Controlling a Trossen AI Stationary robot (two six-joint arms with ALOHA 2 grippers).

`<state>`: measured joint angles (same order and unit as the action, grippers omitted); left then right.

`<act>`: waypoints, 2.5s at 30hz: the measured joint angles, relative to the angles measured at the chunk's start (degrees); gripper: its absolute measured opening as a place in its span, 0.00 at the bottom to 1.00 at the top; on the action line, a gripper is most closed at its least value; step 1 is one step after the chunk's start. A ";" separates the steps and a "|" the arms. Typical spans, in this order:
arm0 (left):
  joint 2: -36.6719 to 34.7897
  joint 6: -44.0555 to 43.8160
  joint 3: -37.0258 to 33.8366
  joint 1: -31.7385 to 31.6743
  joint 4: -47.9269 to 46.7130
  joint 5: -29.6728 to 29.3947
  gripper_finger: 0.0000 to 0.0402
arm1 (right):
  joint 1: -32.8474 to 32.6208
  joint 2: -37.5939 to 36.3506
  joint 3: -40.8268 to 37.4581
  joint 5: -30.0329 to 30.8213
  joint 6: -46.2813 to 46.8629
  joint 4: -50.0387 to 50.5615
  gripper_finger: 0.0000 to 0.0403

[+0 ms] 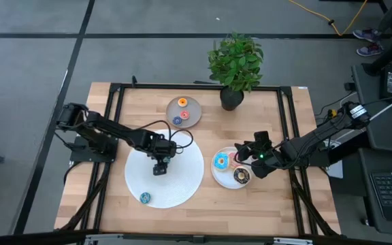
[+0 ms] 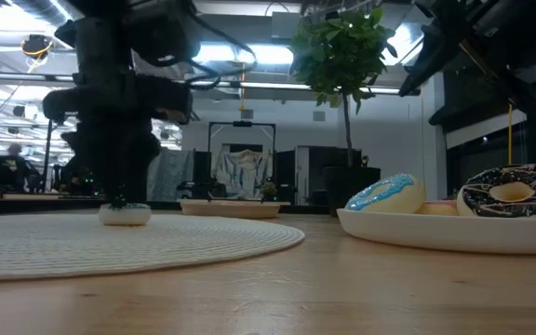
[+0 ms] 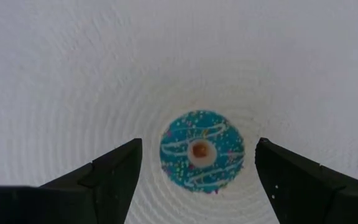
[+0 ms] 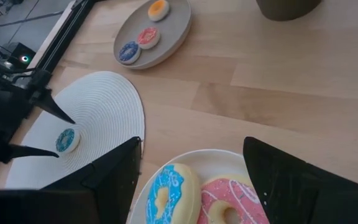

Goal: Pick & Place donuts
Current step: Put the top small blue donut on the brown plate

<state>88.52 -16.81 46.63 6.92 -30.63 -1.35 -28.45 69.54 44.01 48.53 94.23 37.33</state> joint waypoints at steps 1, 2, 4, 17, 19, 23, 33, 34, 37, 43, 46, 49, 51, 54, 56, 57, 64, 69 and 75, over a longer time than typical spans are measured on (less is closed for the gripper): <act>0.52 -0.01 0.00 0.09 -0.16 0.25 0.75 | 0.00 0.00 0.00 -0.02 -0.02 -0.19 0.70; 0.98 -0.01 0.00 0.16 -0.28 0.54 0.75 | 0.00 0.00 0.00 0.00 -0.02 -0.27 0.70; 1.84 -0.01 0.00 0.17 -0.07 1.00 0.75 | 0.00 0.00 0.00 -0.02 -0.02 -0.27 0.70; 3.86 -0.60 0.05 0.04 1.05 2.36 0.74 | 0.00 0.00 0.00 -0.10 -0.21 -0.29 0.70; 3.09 -0.63 -0.07 0.07 1.01 2.69 0.74 | 0.00 0.00 0.00 -0.11 -0.21 -0.27 0.70; 2.68 -0.60 -0.07 0.07 1.28 2.84 0.74 | 0.00 0.00 0.00 -0.09 -0.21 -0.26 0.70; 2.64 -0.47 -0.07 0.04 2.60 1.73 0.69 | 0.13 0.00 0.00 -0.09 -0.23 -0.23 0.70; 2.64 -0.47 -0.07 0.04 2.58 1.71 0.69 | 0.13 0.00 0.00 -0.09 -0.23 -0.23 0.70; 2.64 -0.40 -0.07 0.04 2.58 1.67 0.66 | 0.13 0.00 0.00 -0.09 -0.23 -0.16 0.70; 2.70 -0.41 -0.07 0.04 2.62 1.77 0.61 | 0.13 0.00 0.00 -0.09 -0.23 -0.16 0.70; 2.72 -0.89 -0.07 0.04 2.54 1.26 0.59 | 0.13 0.00 0.00 -0.09 -0.23 -0.16 0.70; 2.71 -1.43 -0.04 0.02 2.49 0.99 0.56 | 0.13 0.00 0.00 -0.09 -0.23 -0.16 0.70; 2.64 -1.54 -0.02 0.00 2.40 0.99 0.55 | 0.13 0.00 0.00 -0.09 -0.23 -0.16 0.70; 2.62 -2.15 -0.02 -0.32 2.40 0.93 0.54 | 0.13 0.00 0.00 -0.09 -0.23 -0.17 0.70; 2.28 -2.86 -0.02 -0.86 2.18 0.99 0.53 | 0.13 0.00 0.00 -0.09 -0.23 -0.18 0.70; 2.16 -2.95 0.01 -1.20 2.25 0.99 0.53 | 0.13 0.00 0.00 -0.09 -0.23 -0.18 0.70; 0.65 -2.47 0.90 -4.64 2.09 1.13 0.53 | 0.15 0.00 0.00 -0.07 -0.23 -0.18 0.70; -0.94 -0.18 3.77 -8.78 2.10 -0.13 0.53 | 0.16 0.00 0.00 -0.07 -0.29 -0.14 0.70; -1.38 3.47 6.70 -16.60 2.17 -1.20 0.53 | 0.15 0.00 0.00 -0.07 -0.43 -0.18 0.70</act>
<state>87.13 -13.34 53.33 -9.68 -28.46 -2.55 -28.29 69.54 44.01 48.47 93.80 37.15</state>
